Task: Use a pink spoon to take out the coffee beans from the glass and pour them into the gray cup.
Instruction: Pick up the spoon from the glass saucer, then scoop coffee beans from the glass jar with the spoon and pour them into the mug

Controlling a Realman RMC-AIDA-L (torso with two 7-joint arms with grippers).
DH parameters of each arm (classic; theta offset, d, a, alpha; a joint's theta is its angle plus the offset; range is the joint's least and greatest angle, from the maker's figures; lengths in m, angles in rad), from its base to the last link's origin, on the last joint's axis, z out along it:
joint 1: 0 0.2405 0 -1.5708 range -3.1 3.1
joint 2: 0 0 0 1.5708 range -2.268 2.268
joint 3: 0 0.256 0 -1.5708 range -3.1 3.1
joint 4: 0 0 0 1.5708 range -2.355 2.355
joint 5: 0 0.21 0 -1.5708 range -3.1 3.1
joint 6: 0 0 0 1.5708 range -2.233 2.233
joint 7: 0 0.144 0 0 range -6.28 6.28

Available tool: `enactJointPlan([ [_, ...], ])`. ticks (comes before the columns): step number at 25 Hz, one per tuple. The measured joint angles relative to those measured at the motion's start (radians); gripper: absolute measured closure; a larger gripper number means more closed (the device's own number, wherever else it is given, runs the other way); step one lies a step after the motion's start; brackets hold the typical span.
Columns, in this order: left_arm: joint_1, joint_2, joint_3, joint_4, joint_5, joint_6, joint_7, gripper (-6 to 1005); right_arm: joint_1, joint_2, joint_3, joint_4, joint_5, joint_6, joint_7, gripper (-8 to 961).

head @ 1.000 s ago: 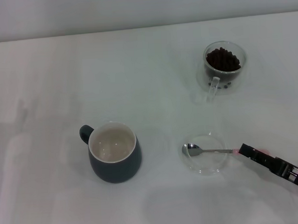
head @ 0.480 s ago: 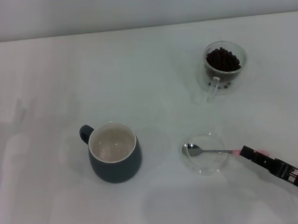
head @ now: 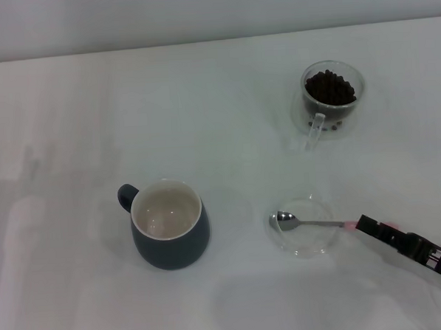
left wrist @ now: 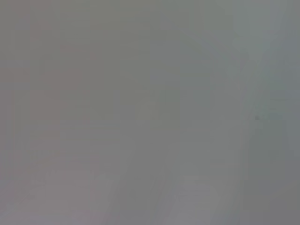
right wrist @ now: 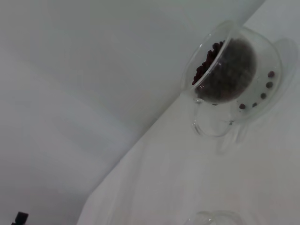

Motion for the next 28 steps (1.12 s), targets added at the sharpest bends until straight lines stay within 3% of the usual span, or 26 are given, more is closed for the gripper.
enactJointPlan([
  [5, 0.000, 0.000, 0.000, 0.000, 0.000, 0.001, 0.000, 118, 0.000, -0.002, -0.011, 0.000, -0.003, 0.013, 0.025, 607],
  [10, 0.000, 0.000, 0.000, 0.000, 0.000, 0.001, 0.000, 118, 0.000, -0.004, -0.012, -0.001, -0.004, 0.022, 0.030, 803],
  [21, 0.000, 0.000, 0.000, 0.000, 0.000, 0.001, 0.000, 116, 0.003, -0.020, 0.011, -0.051, 0.011, 0.077, 0.055, 803],
  [28, 0.000, 0.001, 0.000, 0.005, 0.000, 0.001, 0.000, 119, 0.032, -0.008, 0.144, -0.189, 0.012, 0.118, 0.063, 802],
])
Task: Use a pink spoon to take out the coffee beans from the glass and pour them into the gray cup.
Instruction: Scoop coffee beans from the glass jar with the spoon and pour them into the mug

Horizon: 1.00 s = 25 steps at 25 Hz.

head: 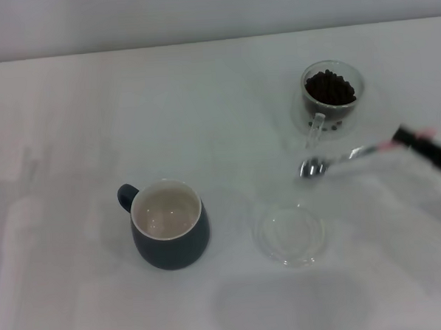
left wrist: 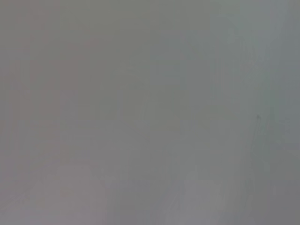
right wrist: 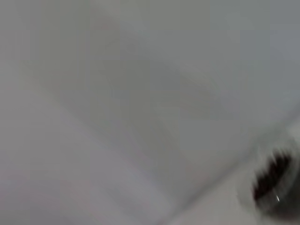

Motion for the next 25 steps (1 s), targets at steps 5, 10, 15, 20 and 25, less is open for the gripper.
enactJointPlan([
  [5, -0.007, 0.000, 0.000, 0.004, -0.001, 0.000, 0.000, 117, 0.088, 0.003, 0.090, -0.117, 0.000, -0.006, -0.006, 802],
  [10, -0.010, 0.000, 0.000, 0.002, -0.001, 0.035, 0.000, 116, 0.179, -0.007, 0.088, -0.252, -0.021, -0.104, -0.007, 805],
  [15, -0.012, 0.000, 0.000, 0.002, -0.007, 0.053, 0.000, 117, 0.231, -0.010, 0.074, -0.418, -0.130, -0.217, -0.002, 808],
  [20, -0.012, 0.000, 0.000, 0.004, -0.031, 0.053, 0.000, 117, 0.230, -0.001, 0.074, -0.528, -0.215, -0.287, 0.000, 808],
  [25, -0.017, 0.002, 0.000, 0.009, -0.060, 0.054, 0.000, 118, 0.221, -0.001, 0.074, -0.529, -0.256, -0.292, 0.001, 808],
])
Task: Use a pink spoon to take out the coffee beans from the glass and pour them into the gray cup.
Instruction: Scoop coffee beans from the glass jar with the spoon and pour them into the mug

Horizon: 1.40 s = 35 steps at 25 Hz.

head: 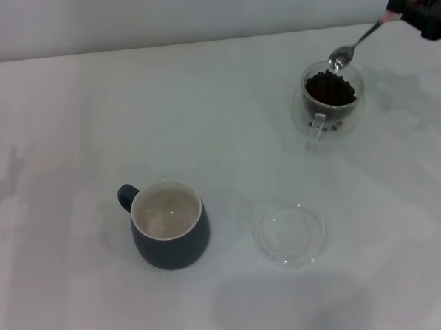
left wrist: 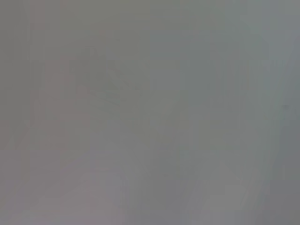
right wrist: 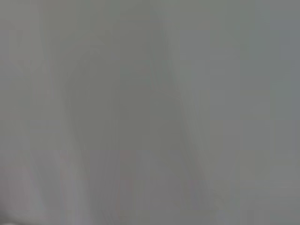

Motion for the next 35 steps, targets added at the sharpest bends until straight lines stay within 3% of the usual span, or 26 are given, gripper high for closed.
enactJointPlan([
  [21, -0.031, 0.002, 0.000, 0.039, -0.021, 0.024, 0.000, 117, -0.005, 0.015, -0.054, 0.078, -0.030, -0.089, 0.009, 808],
  [35, -0.035, 0.000, 0.000, 0.053, -0.021, 0.024, 0.003, 116, 0.008, 0.013, -0.052, 0.107, -0.020, -0.098, 0.279, 808],
])
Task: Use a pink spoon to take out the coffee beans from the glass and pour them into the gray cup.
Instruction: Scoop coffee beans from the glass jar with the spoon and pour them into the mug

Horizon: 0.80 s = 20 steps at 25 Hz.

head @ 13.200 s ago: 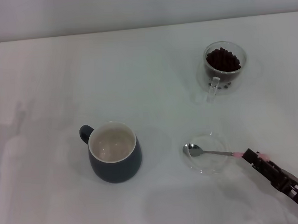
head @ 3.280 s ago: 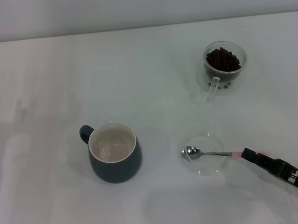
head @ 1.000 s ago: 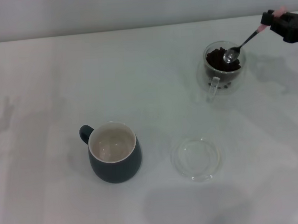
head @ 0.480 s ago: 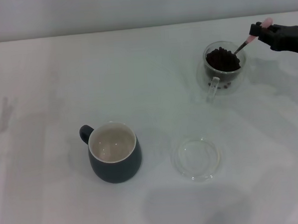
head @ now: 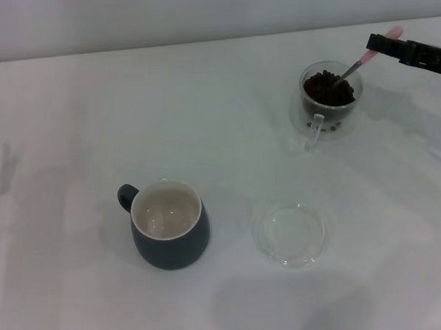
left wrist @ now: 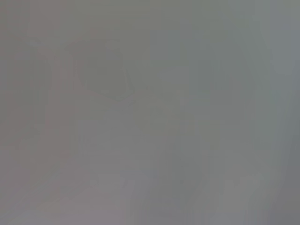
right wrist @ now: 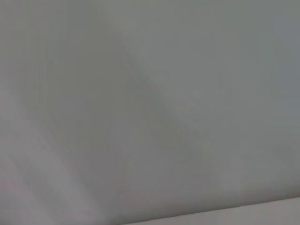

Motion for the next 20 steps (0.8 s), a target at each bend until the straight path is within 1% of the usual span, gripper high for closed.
enactJointPlan([
  [8, 0.004, 0.000, 0.000, 0.000, 0.000, 0.001, 0.000, 117, 0.005, 0.002, -0.009, 0.004, -0.008, -0.083, 0.159, 807],
  [15, 0.008, 0.000, 0.000, 0.000, 0.000, 0.001, 0.001, 117, 0.007, 0.002, -0.011, 0.001, -0.007, -0.088, 0.237, 808],
  [20, 0.008, 0.000, 0.000, 0.000, 0.000, 0.001, 0.001, 116, 0.011, -0.003, -0.012, -0.003, -0.009, -0.092, 0.310, 807],
])
